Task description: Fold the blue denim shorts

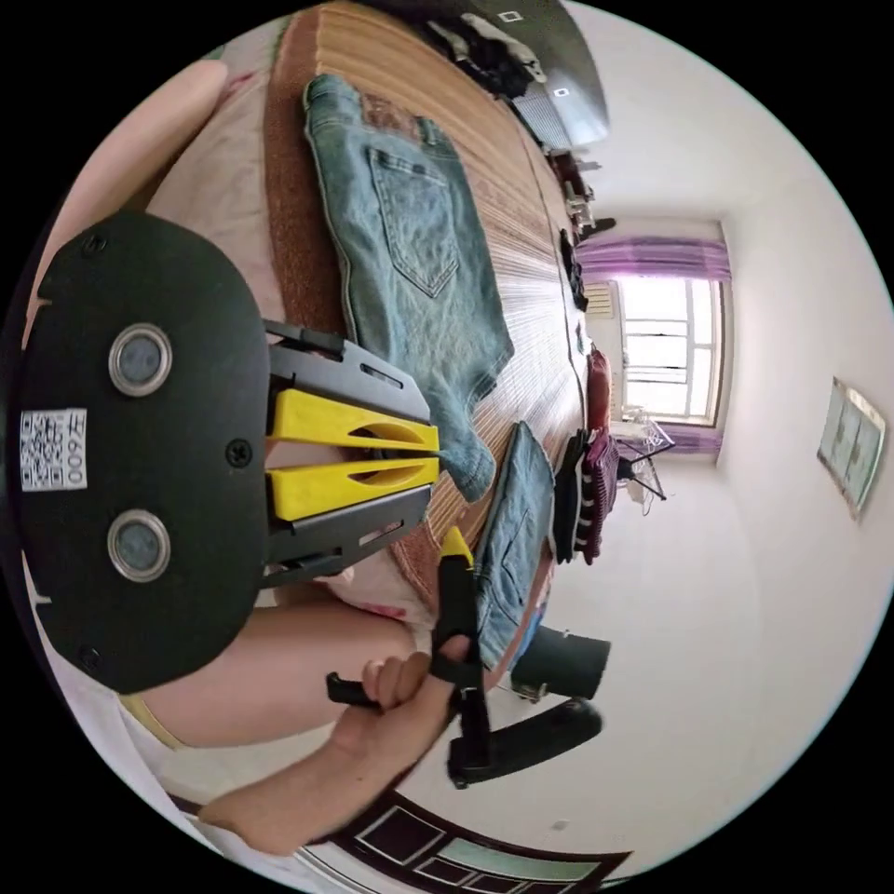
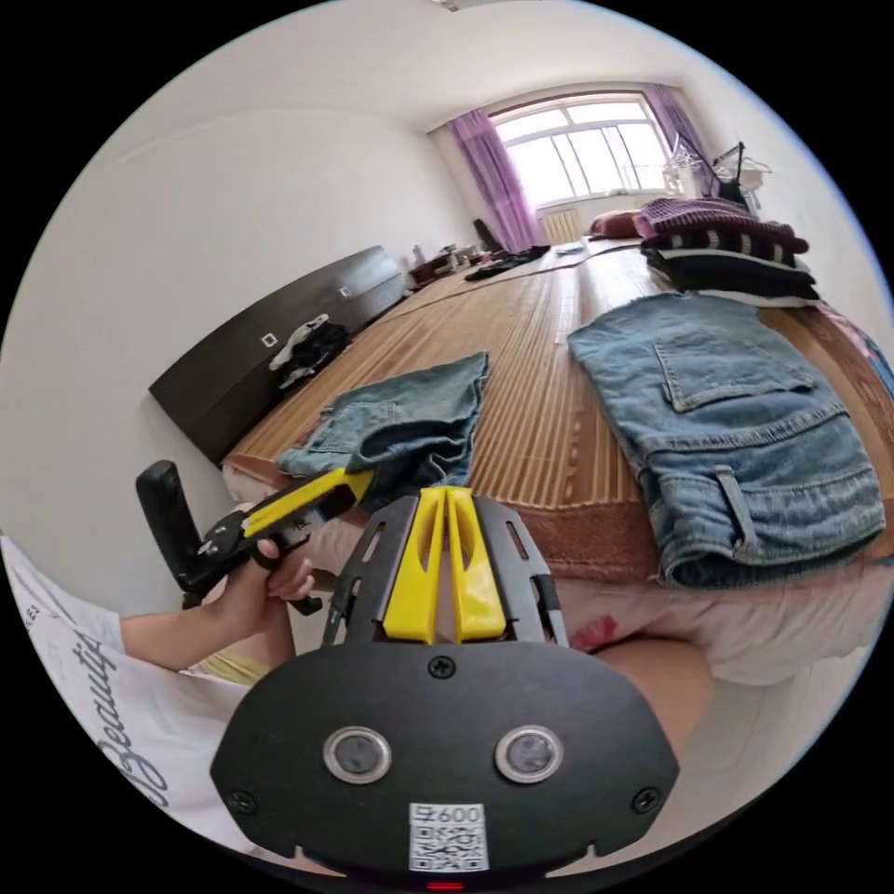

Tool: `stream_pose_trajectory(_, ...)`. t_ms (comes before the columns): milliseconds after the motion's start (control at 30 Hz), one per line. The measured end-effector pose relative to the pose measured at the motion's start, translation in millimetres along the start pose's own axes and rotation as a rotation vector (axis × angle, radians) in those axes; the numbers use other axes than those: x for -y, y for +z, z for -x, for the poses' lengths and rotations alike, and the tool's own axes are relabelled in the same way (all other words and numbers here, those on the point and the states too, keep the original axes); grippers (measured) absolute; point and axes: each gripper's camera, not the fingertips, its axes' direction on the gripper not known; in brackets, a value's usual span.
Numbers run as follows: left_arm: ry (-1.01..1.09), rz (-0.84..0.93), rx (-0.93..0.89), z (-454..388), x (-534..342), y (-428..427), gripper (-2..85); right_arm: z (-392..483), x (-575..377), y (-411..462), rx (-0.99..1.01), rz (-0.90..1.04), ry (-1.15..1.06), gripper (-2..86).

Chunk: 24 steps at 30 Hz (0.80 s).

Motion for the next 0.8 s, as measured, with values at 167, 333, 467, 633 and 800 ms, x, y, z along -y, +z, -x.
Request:
stream_pose_trajectory(167, -0.028, 0.021, -0.015, 1, 1, 4, 1.0, 32, -11, 15, -0.057, -0.067, -0.074, -0.9)
stream_pose_trajectory(333, -0.128, -0.016, 0.006, 8, 1, -7, 0.8, 38, -6, 35, -0.034, -0.026, -0.068, -0.9)
stream_pose_trajectory(467, -0.149, -0.039, 0.0, 9, -3, -11, 0.7, 33, 10, 57, 0.001, -0.029, -0.072, -0.9)
stream_pose_trajectory(633, -0.129, -0.027, -0.008, 8, -8, -9, 0.6, 9, 29, 88, -0.125, 0.127, -0.015, -0.9)
stream_pose_trajectory(800, -0.118, -0.026, -0.023, 13, -14, -10, 0.6, 2, 12, 76, -0.264, 0.057, -0.044, -0.9)
